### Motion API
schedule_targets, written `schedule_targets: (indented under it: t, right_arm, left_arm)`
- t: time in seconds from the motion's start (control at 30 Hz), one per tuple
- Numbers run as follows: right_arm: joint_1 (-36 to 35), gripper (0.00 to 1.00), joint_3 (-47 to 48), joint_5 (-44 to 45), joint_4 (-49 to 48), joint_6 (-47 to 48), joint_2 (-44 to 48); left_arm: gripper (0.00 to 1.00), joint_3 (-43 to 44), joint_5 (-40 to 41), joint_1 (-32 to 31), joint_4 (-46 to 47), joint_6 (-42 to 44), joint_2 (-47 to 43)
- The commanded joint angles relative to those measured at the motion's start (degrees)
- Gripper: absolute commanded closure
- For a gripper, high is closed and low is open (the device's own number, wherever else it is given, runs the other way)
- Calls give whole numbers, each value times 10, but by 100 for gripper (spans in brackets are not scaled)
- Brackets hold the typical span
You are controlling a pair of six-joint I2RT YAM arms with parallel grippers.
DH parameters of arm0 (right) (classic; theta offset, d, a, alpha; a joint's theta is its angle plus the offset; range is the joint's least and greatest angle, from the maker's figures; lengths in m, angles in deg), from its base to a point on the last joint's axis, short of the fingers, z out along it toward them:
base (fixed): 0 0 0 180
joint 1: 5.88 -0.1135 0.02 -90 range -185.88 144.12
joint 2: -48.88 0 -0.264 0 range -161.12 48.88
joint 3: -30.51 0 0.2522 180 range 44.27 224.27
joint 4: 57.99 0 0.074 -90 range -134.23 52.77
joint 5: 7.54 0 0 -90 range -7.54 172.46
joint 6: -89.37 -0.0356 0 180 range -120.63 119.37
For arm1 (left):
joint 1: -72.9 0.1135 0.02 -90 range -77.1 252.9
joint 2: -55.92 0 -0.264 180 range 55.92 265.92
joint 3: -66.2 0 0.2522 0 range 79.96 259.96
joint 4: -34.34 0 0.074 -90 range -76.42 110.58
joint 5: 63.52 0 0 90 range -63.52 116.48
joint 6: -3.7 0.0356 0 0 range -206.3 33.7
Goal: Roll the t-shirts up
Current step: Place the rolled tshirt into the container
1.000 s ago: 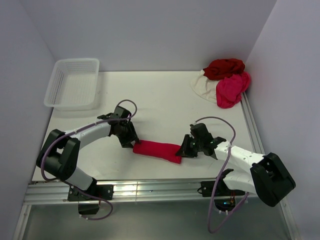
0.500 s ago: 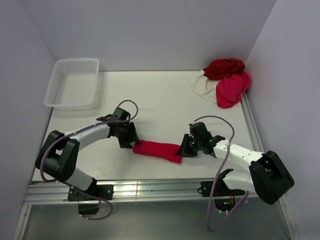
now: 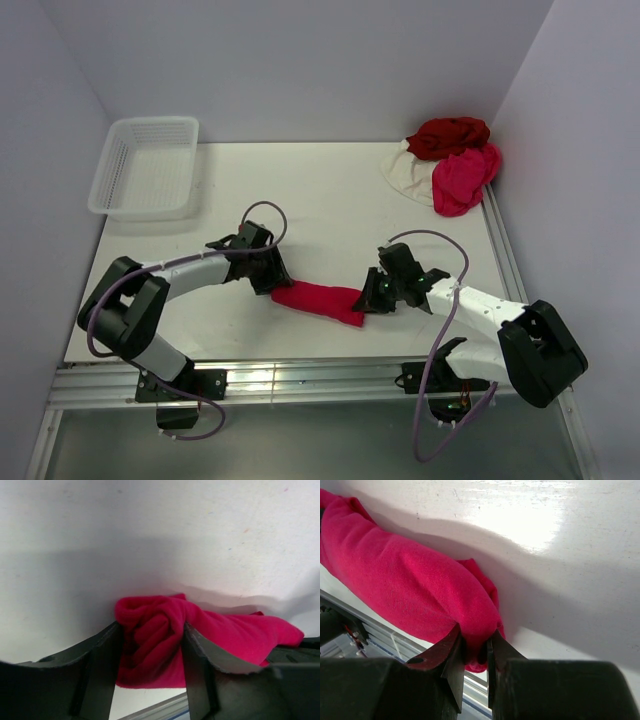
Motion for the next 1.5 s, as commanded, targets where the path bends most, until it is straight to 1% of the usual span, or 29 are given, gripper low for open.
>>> schedule_targets:
  t: [0.0, 0.07, 0.1, 0.17, 0.2, 0.27, 0.3, 0.37, 0.4, 0.47, 0.5, 0.63, 0.7, 0.8, 0.83, 1.0, 1.07, 1.17, 1.2, 1.3, 1.33, 1.47]
  right_arm:
    - [11, 100, 4, 96, 44, 30, -12]
    - [11, 100, 6, 99, 46, 29, -8]
    - [11, 100, 6, 99, 49, 30, -8]
    - [11, 100, 8, 102, 50, 30, -6]
    - [11, 100, 9, 103, 53, 30, -6]
    - [12, 100, 9, 102, 53, 30, -5]
    - [13, 100, 9, 101, 52, 29, -4]
    - [13, 100, 8, 101, 52, 29, -3]
    - [14, 100, 8, 100, 50, 29, -2]
    - [13, 100, 10, 101, 50, 29, 0]
    - [14, 100, 11, 101, 49, 29, 0]
    - [14, 100, 29, 101, 49, 32, 3]
    - [14, 100, 40, 100, 50, 37, 4]
    - [14, 100, 75, 96, 59, 47, 8]
    - [14, 100, 96, 96, 64, 48, 10]
    - [14, 100, 145, 92, 82, 62, 0]
    - [14, 100, 156, 95, 85, 64, -4]
    - [14, 100, 146, 95, 81, 64, -9]
    - [14, 100, 142, 94, 75, 64, -10]
    - [14, 100, 113, 87, 57, 63, -21]
    - [14, 100, 98, 84, 51, 64, -26]
    - [14, 100, 68, 77, 20, 57, -37]
  left_arm:
    - [49, -48, 58, -46, -54, -19, 51]
    - [53, -52, 74, -54, -59, -32, 58]
    - [57, -56, 76, -61, -59, -36, 63]
    - [62, -66, 85, -67, -62, -46, 67]
    - [68, -71, 89, -72, -63, -49, 66]
    - [75, -83, 91, -75, -63, -57, 59]
    - [81, -87, 95, -79, -66, -57, 57]
    - [86, -91, 101, -81, -76, -62, 46]
    - [93, -93, 106, -81, -81, -62, 42]
    - [99, -91, 107, -82, -103, -66, 28]
    - [100, -89, 125, -81, -109, -68, 23]
    - [100, -82, 142, -82, -145, -89, -9]
    - [100, -80, 146, -82, -158, -99, -40]
    - [100, -51, 157, -82, -194, -110, -86]
    - [100, -29, 171, -82, -205, -113, -100]
    - [100, 34, 202, -82, -270, -103, -106]
    - [100, 46, 208, -81, -275, -102, -107]
    - [100, 37, 205, -81, -273, -108, -110]
    - [100, 22, 200, -81, -268, -112, -112]
    - [100, -7, 171, -81, -235, -120, -116]
    - [99, -29, 163, -81, -214, -123, -115]
    - [92, -78, 135, -82, -168, -132, -113]
